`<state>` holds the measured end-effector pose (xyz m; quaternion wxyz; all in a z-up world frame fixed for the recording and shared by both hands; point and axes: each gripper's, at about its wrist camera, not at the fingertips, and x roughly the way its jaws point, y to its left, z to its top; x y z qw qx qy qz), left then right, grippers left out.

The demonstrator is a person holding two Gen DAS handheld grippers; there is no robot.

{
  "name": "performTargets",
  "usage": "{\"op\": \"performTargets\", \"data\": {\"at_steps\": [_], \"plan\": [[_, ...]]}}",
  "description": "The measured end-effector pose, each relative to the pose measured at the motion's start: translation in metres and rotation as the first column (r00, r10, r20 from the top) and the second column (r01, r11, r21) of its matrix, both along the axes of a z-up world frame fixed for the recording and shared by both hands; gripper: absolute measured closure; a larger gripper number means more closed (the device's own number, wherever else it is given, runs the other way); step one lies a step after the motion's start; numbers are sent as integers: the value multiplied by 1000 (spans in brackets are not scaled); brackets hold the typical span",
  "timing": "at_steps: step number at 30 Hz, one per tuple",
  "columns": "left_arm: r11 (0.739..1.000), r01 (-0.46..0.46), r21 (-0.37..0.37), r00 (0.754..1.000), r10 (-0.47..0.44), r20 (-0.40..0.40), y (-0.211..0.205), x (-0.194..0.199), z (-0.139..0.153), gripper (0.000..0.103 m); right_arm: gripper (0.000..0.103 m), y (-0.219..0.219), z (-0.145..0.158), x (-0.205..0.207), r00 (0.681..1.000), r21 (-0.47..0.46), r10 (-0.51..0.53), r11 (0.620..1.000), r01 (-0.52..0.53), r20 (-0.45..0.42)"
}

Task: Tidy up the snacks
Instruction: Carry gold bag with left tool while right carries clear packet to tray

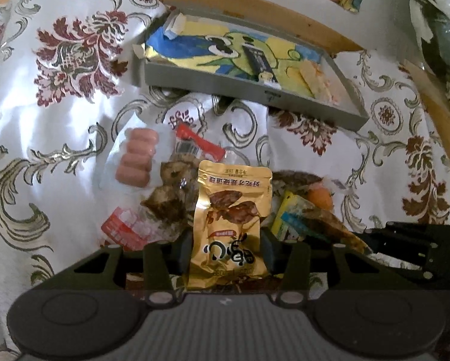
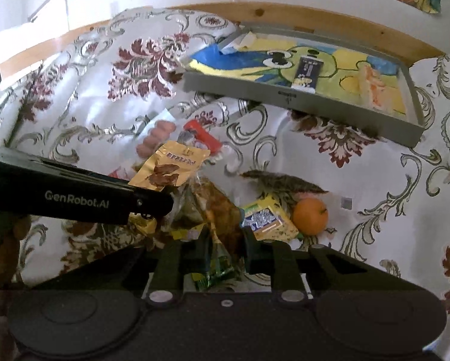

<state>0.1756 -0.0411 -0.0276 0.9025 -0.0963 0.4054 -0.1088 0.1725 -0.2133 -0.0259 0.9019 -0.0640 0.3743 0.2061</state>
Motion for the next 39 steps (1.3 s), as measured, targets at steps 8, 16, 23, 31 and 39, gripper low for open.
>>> {"op": "performTargets", "data": {"at_steps": [8,16,23,31,39], "plan": [[1000,-26,-18,998,27,59,-1,3,24,53,82,-20,23,3,996,129,-67,990,60,54],[999,-41,-27,989,45,143,-17,25,56,53,82,-45,54,25,980,141,-121,985,98,159],[995,-73,-71,978,85,192,-41,69,80,53,82,-73,72,70,943,146,-209,974,175,259],[990,-97,-105,969,118,216,-73,132,87,53,82,-105,72,124,902,206,-336,936,286,273],[988,-102,-113,977,120,175,-98,173,66,53,82,-121,47,158,875,219,-414,905,365,251]]}}
